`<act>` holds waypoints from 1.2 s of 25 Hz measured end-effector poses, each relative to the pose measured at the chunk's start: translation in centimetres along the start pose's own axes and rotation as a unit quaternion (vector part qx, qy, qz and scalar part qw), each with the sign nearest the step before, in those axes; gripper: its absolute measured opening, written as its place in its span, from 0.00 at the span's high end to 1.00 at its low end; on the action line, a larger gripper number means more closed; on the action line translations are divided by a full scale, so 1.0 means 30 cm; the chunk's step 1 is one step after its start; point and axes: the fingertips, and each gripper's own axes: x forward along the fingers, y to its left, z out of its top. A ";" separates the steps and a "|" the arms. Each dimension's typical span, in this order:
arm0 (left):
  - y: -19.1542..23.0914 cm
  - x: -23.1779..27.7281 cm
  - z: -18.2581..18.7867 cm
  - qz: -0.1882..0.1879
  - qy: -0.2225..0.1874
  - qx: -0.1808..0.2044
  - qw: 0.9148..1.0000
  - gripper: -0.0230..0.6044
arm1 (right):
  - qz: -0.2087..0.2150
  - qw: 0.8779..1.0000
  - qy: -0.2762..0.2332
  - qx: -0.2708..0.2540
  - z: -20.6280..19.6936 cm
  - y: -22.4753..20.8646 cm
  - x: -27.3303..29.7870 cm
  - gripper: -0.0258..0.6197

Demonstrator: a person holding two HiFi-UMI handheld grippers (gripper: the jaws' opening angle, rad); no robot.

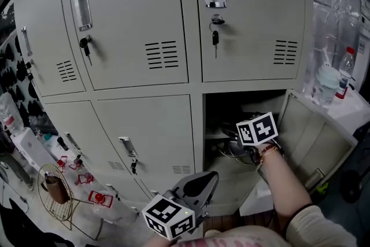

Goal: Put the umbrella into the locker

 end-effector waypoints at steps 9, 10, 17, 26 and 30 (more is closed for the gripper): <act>-0.043 -0.039 -0.016 0.024 -0.011 -0.006 1.000 0.96 | -0.018 0.996 -0.077 0.030 -0.022 0.072 -0.167 0.40; -0.048 -0.045 -0.019 0.028 -0.012 -0.007 1.000 0.96 | -0.021 0.996 -0.083 0.039 -0.036 0.075 -0.184 0.41; -0.055 -0.081 -0.038 0.068 -0.023 -0.012 0.997 0.96 | -0.004 0.995 -0.079 0.062 -0.169 0.165 -0.262 0.43; -0.023 -0.066 -0.030 0.125 -0.045 -0.019 0.991 0.96 | 0.018 0.988 -0.088 0.124 -0.274 0.226 -0.341 0.53; -0.037 -0.048 -0.024 0.131 -0.056 -0.021 0.990 0.96 | 0.027 0.984 -0.116 0.134 -0.250 0.241 -0.407 0.57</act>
